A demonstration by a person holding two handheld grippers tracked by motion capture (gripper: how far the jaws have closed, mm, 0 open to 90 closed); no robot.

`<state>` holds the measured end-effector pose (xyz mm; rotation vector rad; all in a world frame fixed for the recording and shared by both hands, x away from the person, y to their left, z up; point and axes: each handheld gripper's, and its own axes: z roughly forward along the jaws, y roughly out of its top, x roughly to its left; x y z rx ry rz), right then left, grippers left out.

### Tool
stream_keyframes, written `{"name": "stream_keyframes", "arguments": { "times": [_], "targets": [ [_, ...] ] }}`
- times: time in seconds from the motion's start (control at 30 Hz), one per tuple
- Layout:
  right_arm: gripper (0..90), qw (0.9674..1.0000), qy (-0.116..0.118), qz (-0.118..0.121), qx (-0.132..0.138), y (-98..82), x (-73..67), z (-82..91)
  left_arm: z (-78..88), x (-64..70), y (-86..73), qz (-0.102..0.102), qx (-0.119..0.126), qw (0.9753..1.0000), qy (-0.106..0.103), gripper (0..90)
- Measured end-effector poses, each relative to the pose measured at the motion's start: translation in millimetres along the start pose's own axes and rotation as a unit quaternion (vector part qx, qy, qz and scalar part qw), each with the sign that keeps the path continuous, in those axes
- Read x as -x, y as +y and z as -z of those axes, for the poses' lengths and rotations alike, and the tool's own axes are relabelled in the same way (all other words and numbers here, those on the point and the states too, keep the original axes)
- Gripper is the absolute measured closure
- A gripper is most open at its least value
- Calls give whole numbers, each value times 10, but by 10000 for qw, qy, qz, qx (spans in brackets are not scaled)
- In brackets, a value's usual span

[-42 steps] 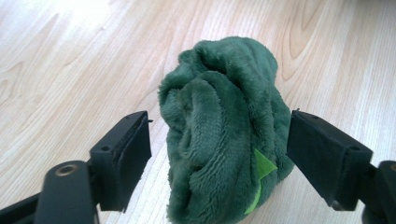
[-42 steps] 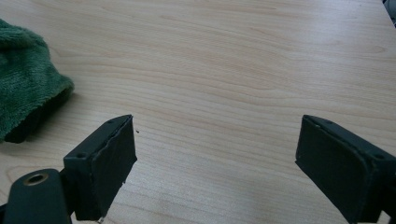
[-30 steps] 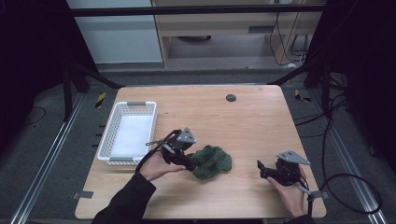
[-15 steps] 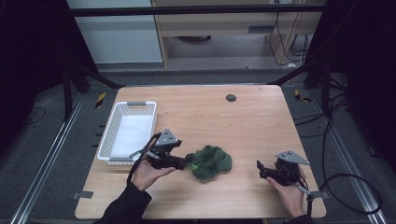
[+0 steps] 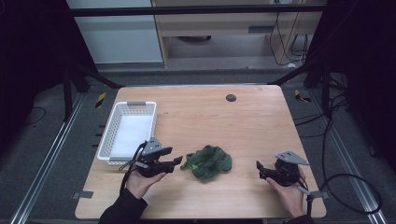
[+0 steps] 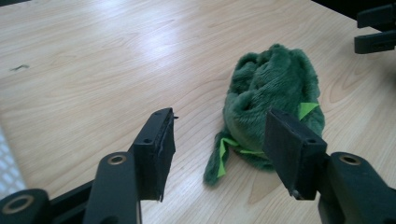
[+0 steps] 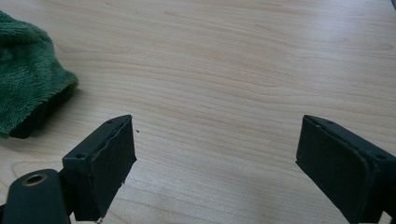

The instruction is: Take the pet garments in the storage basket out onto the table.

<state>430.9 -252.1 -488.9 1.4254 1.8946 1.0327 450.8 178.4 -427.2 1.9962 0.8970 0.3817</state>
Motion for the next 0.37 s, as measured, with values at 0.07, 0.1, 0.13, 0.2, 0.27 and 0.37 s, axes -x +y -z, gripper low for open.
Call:
{"name": "stream_keyframes", "arguments": {
  "times": [0.07,0.1,0.13,0.2,0.27,0.37],
  "targets": [
    [116,10000,16,10,-5,0,-4,1,43,-28,-68,99,52,9999,68,454],
    [116,10000,16,10,-5,0,-4,1,43,-28,-68,99,52,9999,68,460],
    [116,10000,14,12,-6,-1,-6,1,52,-32,-92,137,46,9999,90,460],
    [115,10000,13,39,-16,-5,-11,-3,75,-46,-142,167,49,9998,121,464],
    [114,10000,18,51,-16,-6,-13,-3,88,-56,-195,196,16,9997,148,464],
    [113,10000,43,33,-27,-4,-25,-1,87,-70,-258,186,-60,9997,173,456]
  ]
}}
